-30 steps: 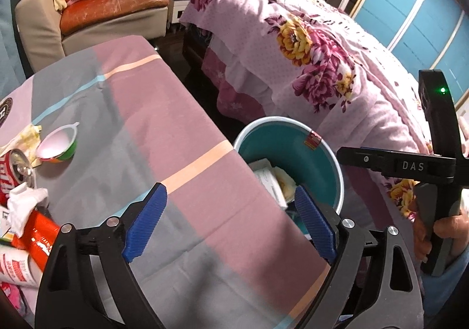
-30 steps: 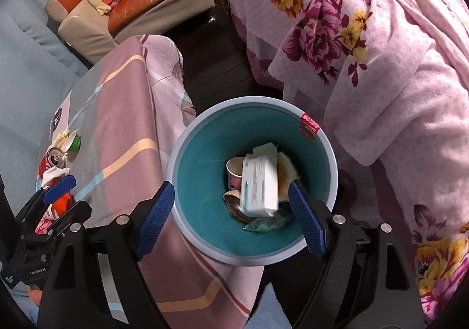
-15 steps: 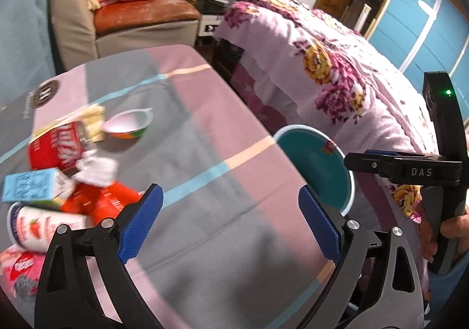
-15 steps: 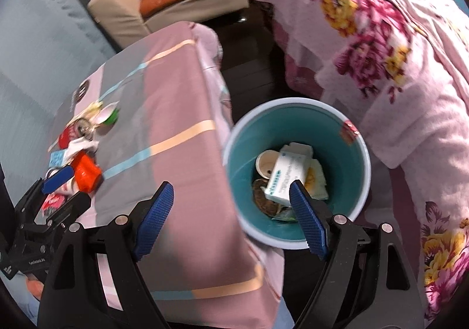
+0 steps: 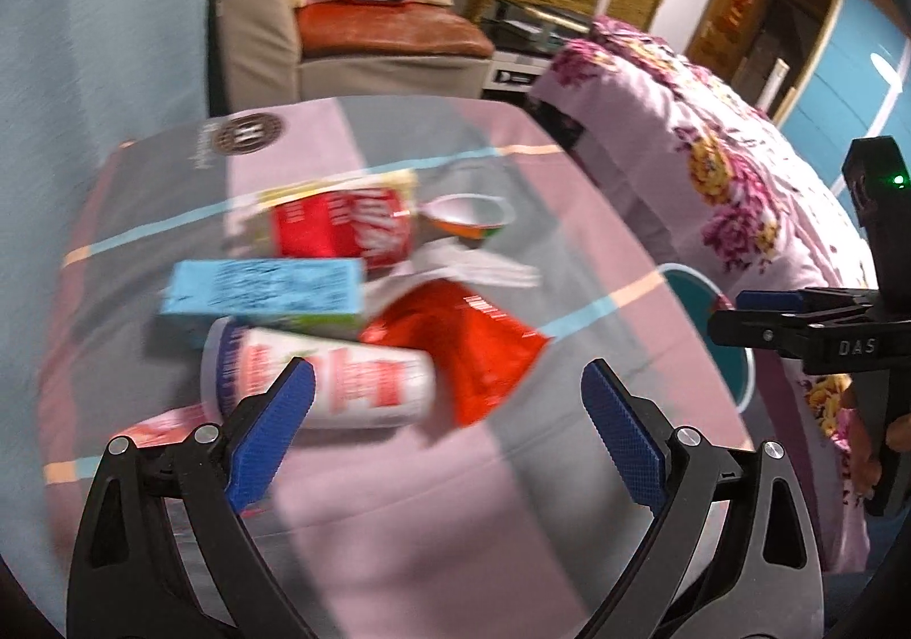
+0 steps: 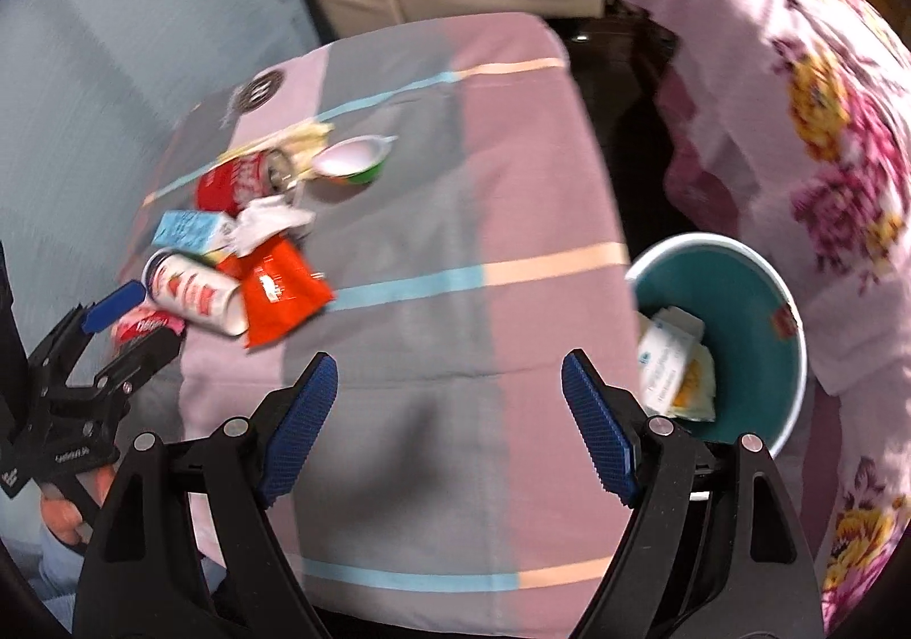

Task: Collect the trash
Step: 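Move both open tools back toward the trash on the table, then grasp the pink snack bag with the left tool while the right tool grasps the orange packet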

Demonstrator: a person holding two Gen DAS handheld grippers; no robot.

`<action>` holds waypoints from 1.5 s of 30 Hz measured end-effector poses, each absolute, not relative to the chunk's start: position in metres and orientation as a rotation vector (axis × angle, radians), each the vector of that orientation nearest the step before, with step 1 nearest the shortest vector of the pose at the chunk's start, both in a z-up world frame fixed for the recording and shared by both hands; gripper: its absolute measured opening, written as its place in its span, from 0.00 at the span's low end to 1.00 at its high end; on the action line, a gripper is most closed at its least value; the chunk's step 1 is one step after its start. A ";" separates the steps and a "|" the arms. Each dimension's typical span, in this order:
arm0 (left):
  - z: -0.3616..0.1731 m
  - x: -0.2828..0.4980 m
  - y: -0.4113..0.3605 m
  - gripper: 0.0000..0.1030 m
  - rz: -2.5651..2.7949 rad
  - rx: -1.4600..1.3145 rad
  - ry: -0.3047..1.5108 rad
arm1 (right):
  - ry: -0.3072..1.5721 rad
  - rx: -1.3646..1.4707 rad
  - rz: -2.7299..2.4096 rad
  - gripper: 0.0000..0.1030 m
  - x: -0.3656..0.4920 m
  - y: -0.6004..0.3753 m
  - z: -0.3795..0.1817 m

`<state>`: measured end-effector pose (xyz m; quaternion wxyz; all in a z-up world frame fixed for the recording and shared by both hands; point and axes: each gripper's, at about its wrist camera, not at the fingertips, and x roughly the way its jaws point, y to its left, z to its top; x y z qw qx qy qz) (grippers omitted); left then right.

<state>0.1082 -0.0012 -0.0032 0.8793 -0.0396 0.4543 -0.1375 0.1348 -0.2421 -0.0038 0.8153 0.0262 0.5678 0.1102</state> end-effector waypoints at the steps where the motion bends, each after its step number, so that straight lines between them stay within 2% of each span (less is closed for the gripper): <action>1: -0.004 0.108 0.007 0.92 -0.275 -0.082 0.949 | 1.218 0.045 0.251 0.75 0.137 -0.233 -0.005; 10: -0.008 0.101 0.083 0.92 -0.160 -0.115 0.941 | 1.268 -0.035 0.331 0.75 0.148 -0.172 -0.016; 17: -0.034 0.100 0.145 0.92 -0.066 -0.193 0.994 | 1.295 -0.087 0.376 0.75 0.165 -0.135 -0.031; 28: -0.077 0.101 0.162 0.92 -0.071 -0.224 1.091 | 1.323 -0.114 0.423 0.75 0.199 -0.100 -0.062; 30: -0.080 0.101 0.162 0.92 -0.087 -0.235 1.086 | 1.325 -0.111 0.423 0.73 0.204 -0.099 -0.066; 31: -0.081 0.100 0.161 0.92 -0.097 -0.244 1.081 | 1.325 -0.109 0.425 0.65 0.205 -0.098 -0.068; 33: -0.082 0.100 0.160 0.85 -0.110 -0.250 1.073 | 1.343 -0.099 0.432 0.56 0.207 -0.099 -0.072; 37: -0.081 0.098 0.151 0.70 -0.123 -0.220 1.063 | 1.367 -0.090 0.439 0.56 0.208 -0.099 -0.080; 38: -0.080 0.097 0.150 0.61 -0.126 -0.215 1.063 | 1.372 -0.083 0.440 0.56 0.208 -0.100 -0.082; 39: -0.080 0.095 0.148 0.55 -0.127 -0.212 1.062 | 1.376 -0.076 0.441 0.53 0.207 -0.101 -0.084; 40: -0.079 0.093 0.147 0.54 -0.129 -0.213 1.060 | 1.376 -0.071 0.445 0.46 0.206 -0.101 -0.084; 41: -0.079 0.092 0.146 0.52 -0.127 -0.213 1.056 | 1.374 -0.064 0.449 0.44 0.205 -0.102 -0.084; 42: -0.077 0.089 0.145 0.48 -0.123 -0.212 1.050 | 1.370 -0.055 0.449 0.35 0.204 -0.104 -0.083; 43: -0.076 0.087 0.144 0.46 -0.123 -0.211 1.045 | 1.366 -0.047 0.447 0.29 0.202 -0.106 -0.081; 45: -0.072 0.082 0.141 0.35 -0.126 -0.209 1.036 | 1.364 -0.033 0.438 0.27 0.198 -0.112 -0.078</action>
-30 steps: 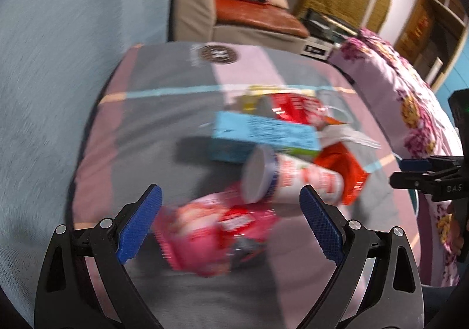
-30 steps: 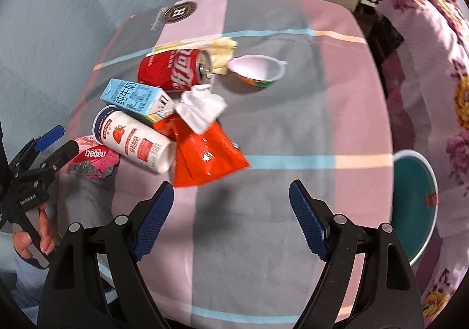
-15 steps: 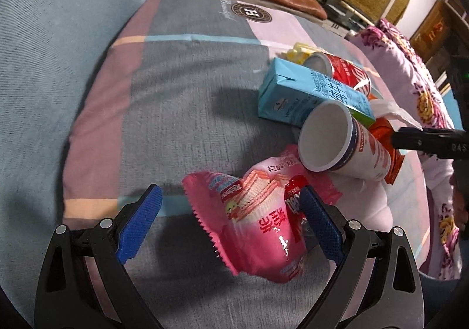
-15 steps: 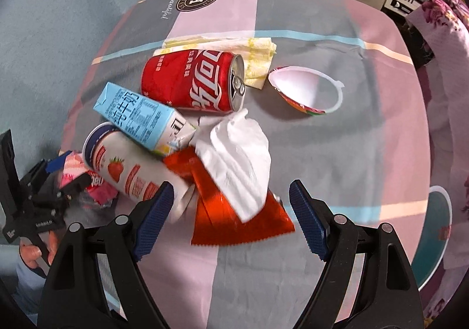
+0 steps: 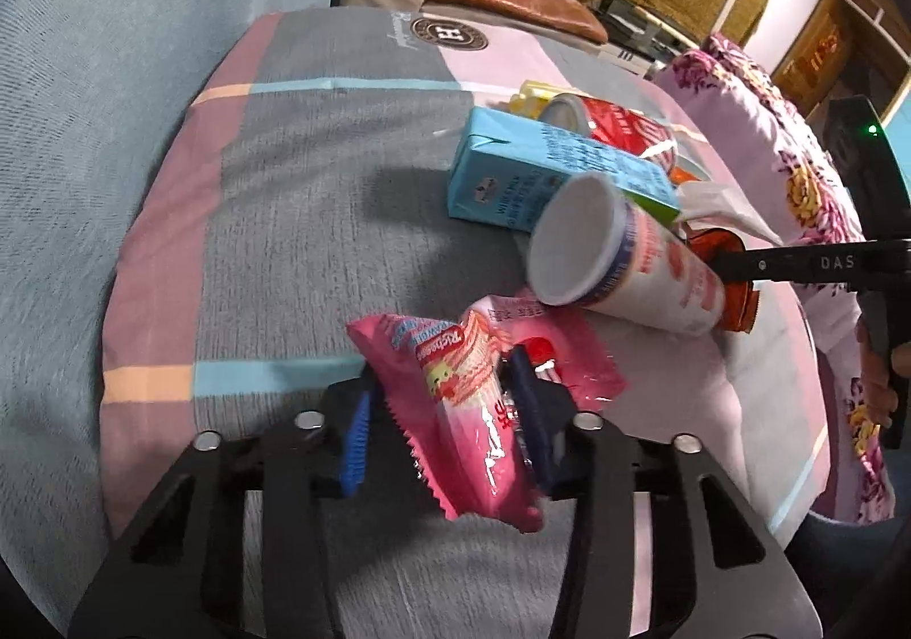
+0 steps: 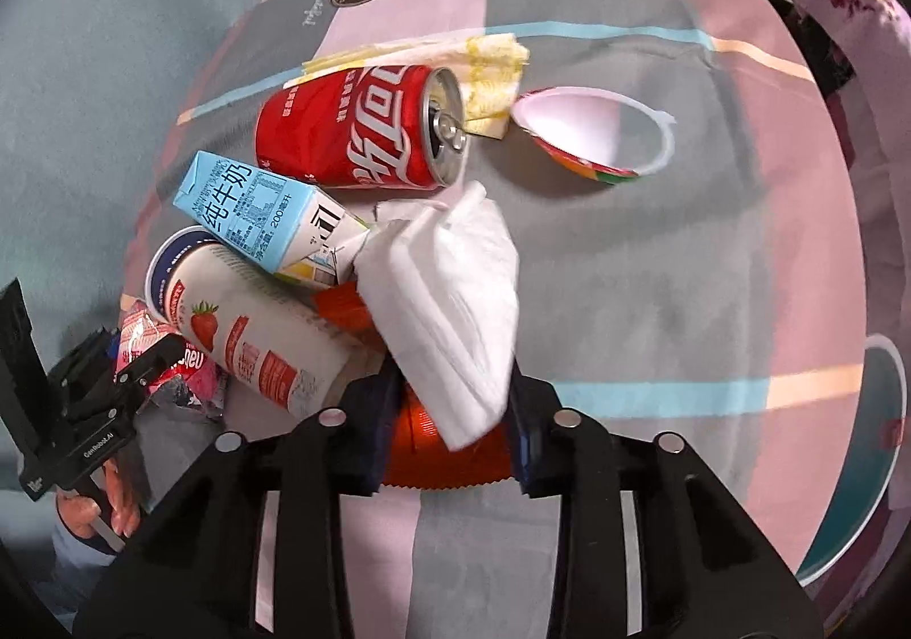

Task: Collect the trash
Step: 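Grasp the pink snack bag with the left tool while the right tool grasps the orange packet, then carry the pink bag and orange packet over the teal bin and open both tools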

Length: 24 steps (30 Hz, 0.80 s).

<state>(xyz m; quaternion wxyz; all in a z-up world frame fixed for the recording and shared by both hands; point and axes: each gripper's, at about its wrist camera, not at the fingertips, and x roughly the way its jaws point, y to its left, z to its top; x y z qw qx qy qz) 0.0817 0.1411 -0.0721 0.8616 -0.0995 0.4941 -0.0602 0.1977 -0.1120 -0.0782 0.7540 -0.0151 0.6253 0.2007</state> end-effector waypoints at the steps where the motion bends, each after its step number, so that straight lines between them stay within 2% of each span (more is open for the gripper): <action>1: -0.070 0.079 0.139 0.34 -0.132 -0.206 1.034 | 1.365 -0.028 0.432 0.26 0.194 -0.116 -0.077; 14: -0.050 0.047 0.075 0.32 -0.248 -0.142 1.035 | 1.332 0.037 0.402 0.24 0.137 -0.175 -0.055; 24: -0.021 0.061 -0.003 0.32 -0.371 -0.067 0.974 | 1.230 0.121 0.351 0.24 0.115 -0.228 -0.022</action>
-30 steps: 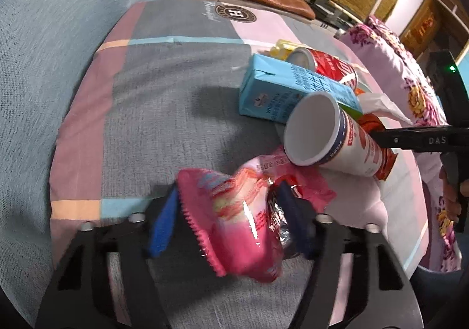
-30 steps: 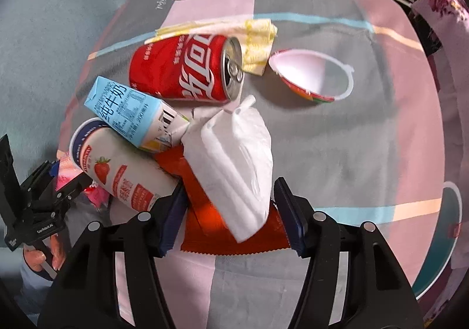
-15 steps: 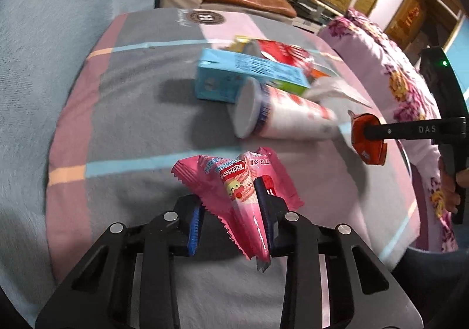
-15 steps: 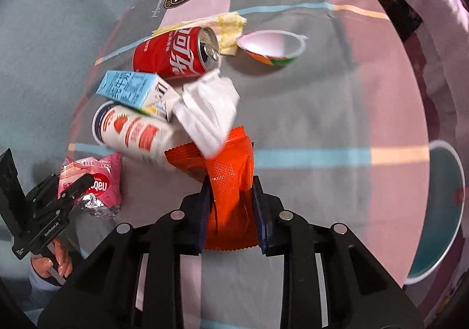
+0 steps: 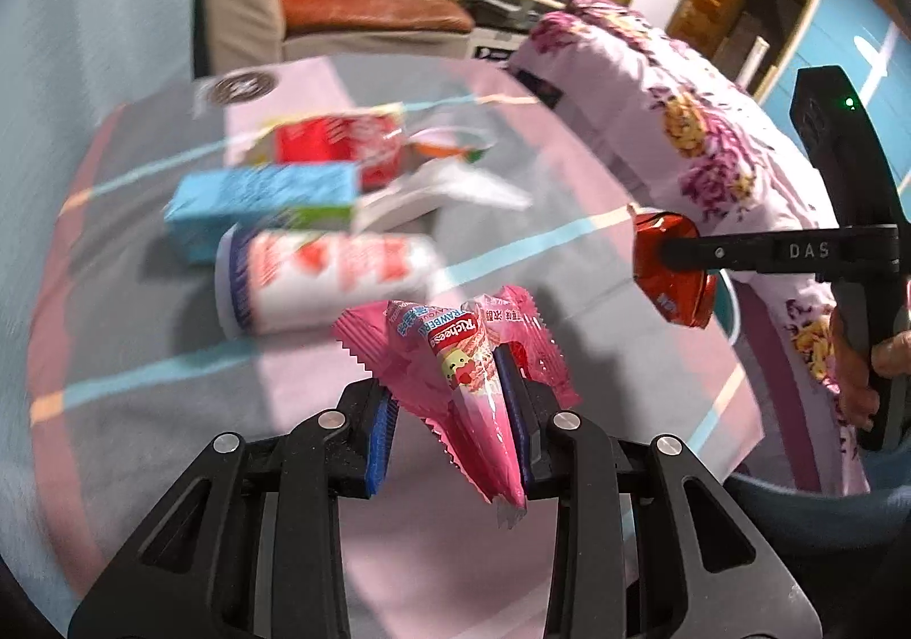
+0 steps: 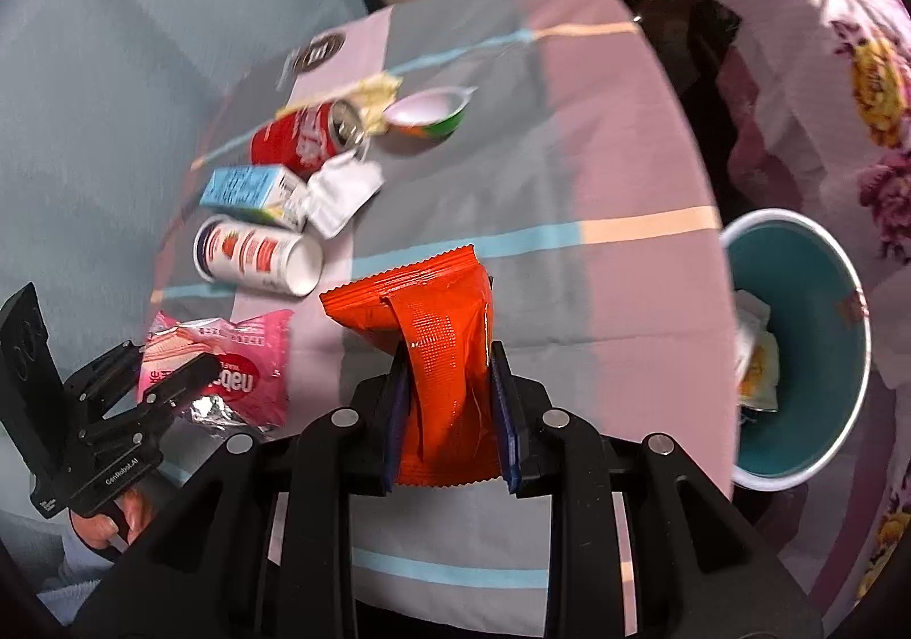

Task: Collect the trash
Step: 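Carry the pink bag and orange packet over the teal bin and open both tools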

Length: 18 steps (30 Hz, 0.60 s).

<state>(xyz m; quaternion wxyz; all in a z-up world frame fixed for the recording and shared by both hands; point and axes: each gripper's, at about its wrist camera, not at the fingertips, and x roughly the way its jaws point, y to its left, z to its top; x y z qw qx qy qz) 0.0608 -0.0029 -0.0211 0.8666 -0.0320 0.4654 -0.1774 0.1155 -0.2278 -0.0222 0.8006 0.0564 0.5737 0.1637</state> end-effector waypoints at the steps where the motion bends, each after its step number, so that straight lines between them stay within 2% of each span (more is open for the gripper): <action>1: -0.018 0.064 -0.012 0.32 -0.384 -0.059 0.968 | 1.219 0.132 0.344 0.24 0.114 -0.235 -0.019; 18: 0.001 0.102 -0.145 0.32 -0.532 0.076 0.963 | 1.057 0.272 0.167 0.24 0.094 -0.362 0.012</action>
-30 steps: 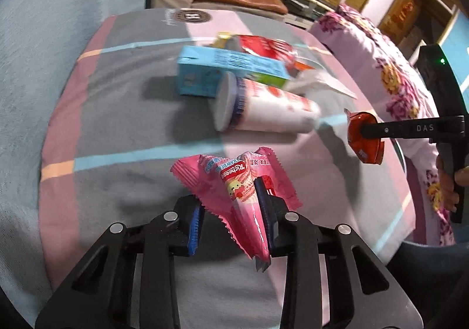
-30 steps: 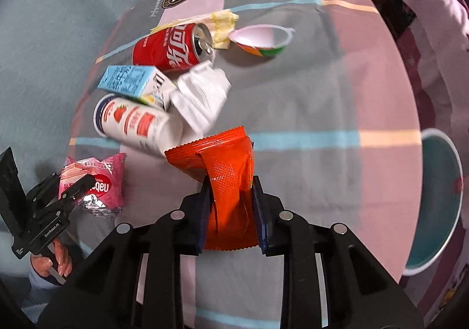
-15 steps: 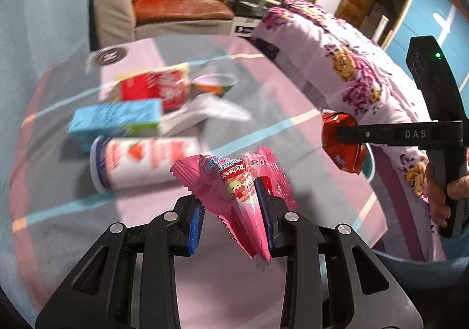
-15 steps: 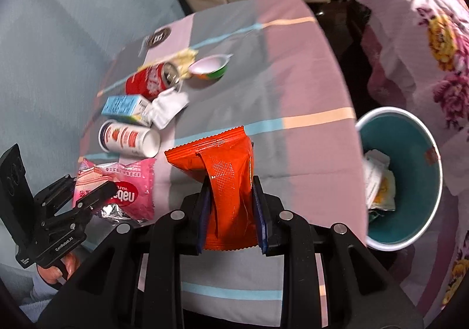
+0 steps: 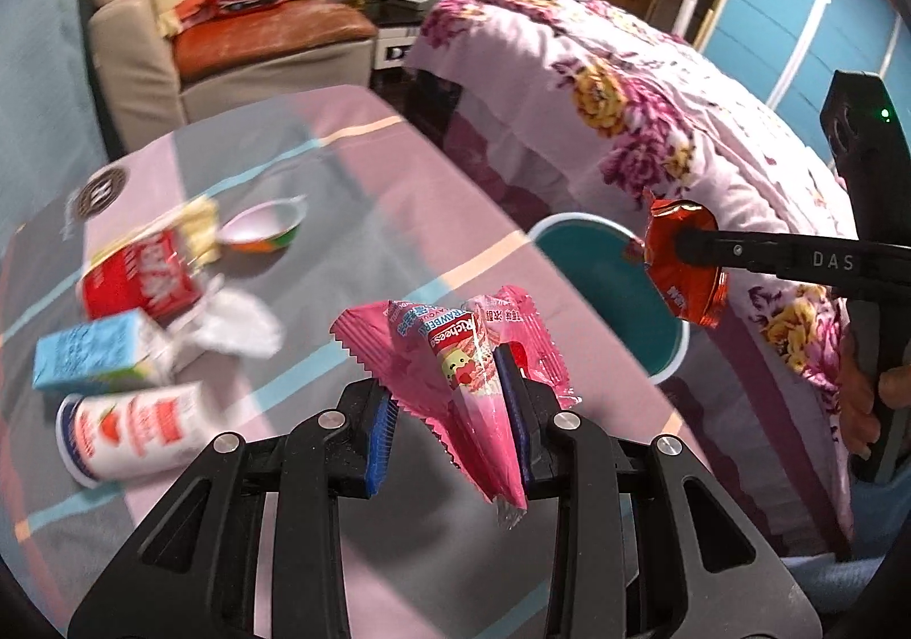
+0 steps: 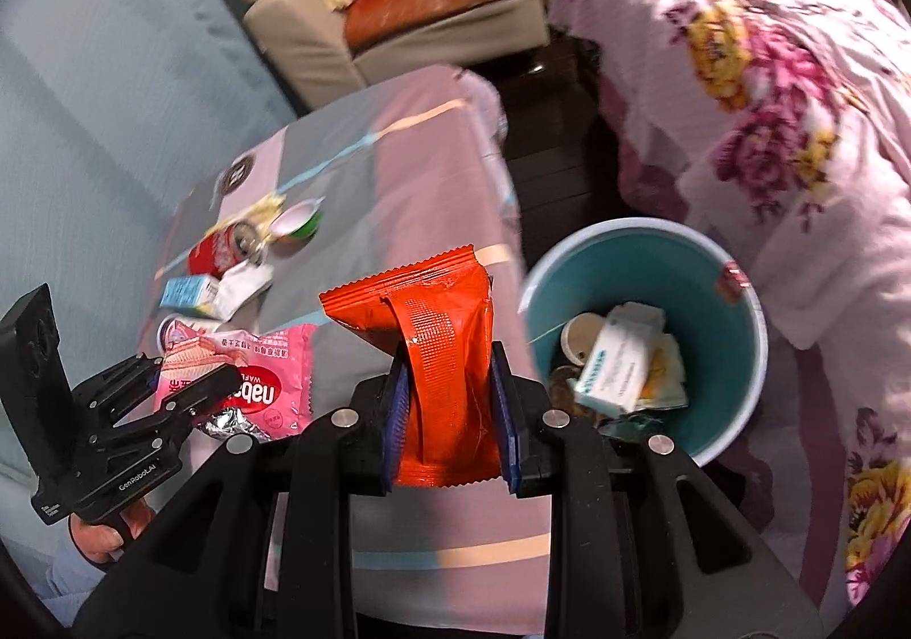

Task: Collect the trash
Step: 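Carry the pink bag and orange packet over the teal bin and open both tools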

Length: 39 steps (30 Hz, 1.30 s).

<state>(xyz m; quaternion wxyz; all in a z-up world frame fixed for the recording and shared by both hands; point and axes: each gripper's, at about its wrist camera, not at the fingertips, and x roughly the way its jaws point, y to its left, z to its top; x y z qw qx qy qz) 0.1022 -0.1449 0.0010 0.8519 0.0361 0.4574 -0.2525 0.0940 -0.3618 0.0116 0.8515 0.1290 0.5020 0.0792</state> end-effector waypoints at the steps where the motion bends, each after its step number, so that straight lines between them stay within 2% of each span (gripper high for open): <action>1: 0.003 0.104 -0.153 0.32 -0.541 0.085 0.960 | 1.044 0.292 0.146 0.24 0.092 -0.376 0.013; 14: -0.005 0.121 -0.261 0.32 -0.658 0.177 0.974 | 0.987 0.385 0.029 0.25 0.077 -0.461 0.012; 29: -0.034 0.147 -0.308 0.33 -0.691 0.225 1.039 | 1.009 0.413 -0.014 0.25 0.090 -0.491 -0.006; 34: -0.040 0.156 -0.316 0.41 -0.699 0.226 1.046 | 1.020 0.425 -0.039 0.26 0.097 -0.500 -0.011; 39: -0.044 0.159 -0.321 0.72 -0.706 0.229 1.040 | 1.036 0.420 -0.052 0.26 0.103 -0.503 -0.015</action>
